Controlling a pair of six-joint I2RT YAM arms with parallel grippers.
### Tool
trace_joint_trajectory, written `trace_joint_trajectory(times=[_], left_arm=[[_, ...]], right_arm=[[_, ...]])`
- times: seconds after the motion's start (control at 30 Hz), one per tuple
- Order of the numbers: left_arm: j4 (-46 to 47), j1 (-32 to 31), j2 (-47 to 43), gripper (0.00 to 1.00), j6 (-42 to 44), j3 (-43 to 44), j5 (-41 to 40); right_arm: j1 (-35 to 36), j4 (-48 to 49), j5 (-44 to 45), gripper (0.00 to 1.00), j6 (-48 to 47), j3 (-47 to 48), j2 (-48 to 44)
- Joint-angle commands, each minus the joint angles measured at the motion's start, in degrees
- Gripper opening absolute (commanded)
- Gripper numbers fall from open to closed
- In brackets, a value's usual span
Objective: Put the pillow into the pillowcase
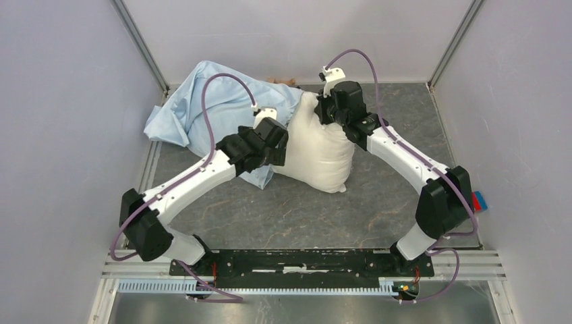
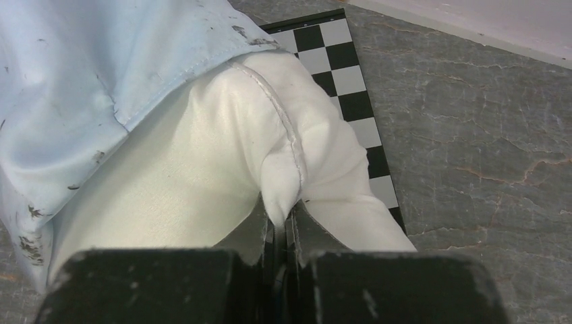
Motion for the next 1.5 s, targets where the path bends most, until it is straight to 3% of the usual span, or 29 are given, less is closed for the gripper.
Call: trace_joint_trajectory(times=[0.0, 0.1, 0.17, 0.33, 0.4, 0.53, 0.63, 0.8, 0.97, 1.2, 1.23, 1.3, 1.4, 1.43, 1.47], left_arm=[[10.3, 0.4, 3.3, 1.0, -1.1, -2.9, -1.3], [8.1, 1.6, 7.2, 0.99, -2.2, 0.2, -5.1], [6.5, 3.0, 8.8, 0.94, -2.7, 1.4, -9.5], [10.5, 6.4, 8.3, 0.7, 0.3, 0.0, -9.6], [10.9, 7.3, 9.3, 0.51, 1.3, 0.4, -8.8], [12.3, 7.9, 10.5, 0.18, 1.9, 1.7, -6.5], [11.9, 7.8, 10.9, 0.03, 1.2, 3.6, -4.8], [10.5, 7.8, 11.3, 0.02, 1.2, 7.3, -1.4], [8.3, 7.2, 12.3, 0.02, 2.8, 11.2, -0.3], [5.9, 5.6, 11.3, 0.02, 4.2, 14.4, 0.6], [4.8, 4.9, 11.1, 0.02, 4.5, 15.8, 0.1], [2.5, 3.1, 10.6, 0.02, 5.0, 19.0, -0.9], [-0.7, -1.6, 10.2, 0.02, 5.1, 25.8, -1.2], [-1.6, -4.0, 10.4, 0.03, 5.5, 28.2, -2.1], [-2.6, -6.3, 11.1, 0.02, 5.8, 31.9, -2.5]], right_arm=[[0.8, -4.3, 1.1, 0.07, 1.6, 4.5, 3.2], [0.8, -6.6, 2.2, 0.14, 1.6, 8.7, 4.9], [0.8, -8.2, 3.3, 0.25, 1.5, 11.1, 5.6], [0.8, -11.8, 7.7, 0.81, 0.6, 12.4, 2.5], [0.8, -12.2, 9.7, 0.97, 0.3, 10.5, -0.9], [0.8, -12.6, 11.3, 0.98, 1.7, 3.3, -9.8], [0.8, -10.4, 12.3, 0.98, 3.4, -7.7, -17.8], [-0.1, -9.0, 14.4, 0.98, 3.8, -16.6, -26.8], [-0.1, -2.9, 6.5, 0.98, 7.9, -27.2, -31.3], [-0.3, 12.0, -2.3, 0.98, 11.7, -33.0, -22.9], [-0.3, 13.4, -4.1, 0.98, 11.9, -32.1, -20.7], [-0.3, 14.6, -7.2, 0.81, 12.6, -28.9, -17.4], [1.3, 13.5, -8.9, 0.27, 14.1, -20.9, -15.1], [2.3, 11.8, -8.2, 0.12, 14.1, -17.8, -14.5], [3.8, 10.0, -7.3, 0.03, 13.7, -13.9, -14.1]])
